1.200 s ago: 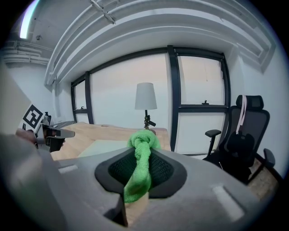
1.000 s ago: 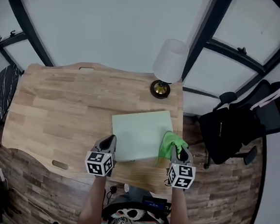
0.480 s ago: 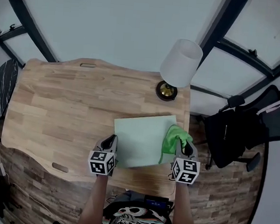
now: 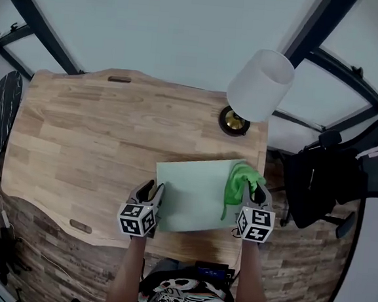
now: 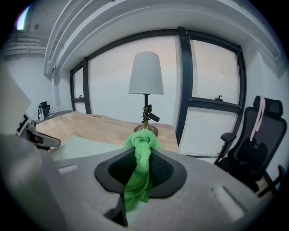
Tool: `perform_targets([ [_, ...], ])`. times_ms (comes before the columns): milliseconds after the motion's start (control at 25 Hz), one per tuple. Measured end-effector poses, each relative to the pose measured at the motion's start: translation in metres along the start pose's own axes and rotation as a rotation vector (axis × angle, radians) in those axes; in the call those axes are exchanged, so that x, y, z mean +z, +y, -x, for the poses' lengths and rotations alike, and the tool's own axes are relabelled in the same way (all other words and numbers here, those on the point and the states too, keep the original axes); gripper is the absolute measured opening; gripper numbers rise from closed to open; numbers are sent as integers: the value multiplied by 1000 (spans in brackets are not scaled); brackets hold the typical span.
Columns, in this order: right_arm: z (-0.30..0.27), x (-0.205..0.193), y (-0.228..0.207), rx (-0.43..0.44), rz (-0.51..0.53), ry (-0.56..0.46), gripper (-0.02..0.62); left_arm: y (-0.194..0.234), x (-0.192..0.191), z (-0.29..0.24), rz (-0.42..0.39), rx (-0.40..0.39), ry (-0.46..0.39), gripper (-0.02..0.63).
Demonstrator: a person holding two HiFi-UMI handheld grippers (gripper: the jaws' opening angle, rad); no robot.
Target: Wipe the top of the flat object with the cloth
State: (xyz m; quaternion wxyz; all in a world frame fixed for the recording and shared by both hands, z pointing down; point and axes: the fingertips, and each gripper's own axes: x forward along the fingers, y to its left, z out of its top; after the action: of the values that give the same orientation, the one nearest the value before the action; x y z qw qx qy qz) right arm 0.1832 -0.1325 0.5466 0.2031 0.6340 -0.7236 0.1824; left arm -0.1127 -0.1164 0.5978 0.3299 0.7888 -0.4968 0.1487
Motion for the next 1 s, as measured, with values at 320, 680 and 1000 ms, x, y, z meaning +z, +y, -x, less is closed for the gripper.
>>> perform_targets([
  [320, -34, 8, 2, 33, 52, 18, 75, 5, -4, -2, 79, -12, 2, 175],
  [680, -61, -13, 10, 103, 91, 119, 75, 2, -7, -7, 189, -67, 15, 132],
  [1000, -63, -15, 12, 94, 74, 144, 74, 2, -9, -8, 161, -52, 23, 132],
])
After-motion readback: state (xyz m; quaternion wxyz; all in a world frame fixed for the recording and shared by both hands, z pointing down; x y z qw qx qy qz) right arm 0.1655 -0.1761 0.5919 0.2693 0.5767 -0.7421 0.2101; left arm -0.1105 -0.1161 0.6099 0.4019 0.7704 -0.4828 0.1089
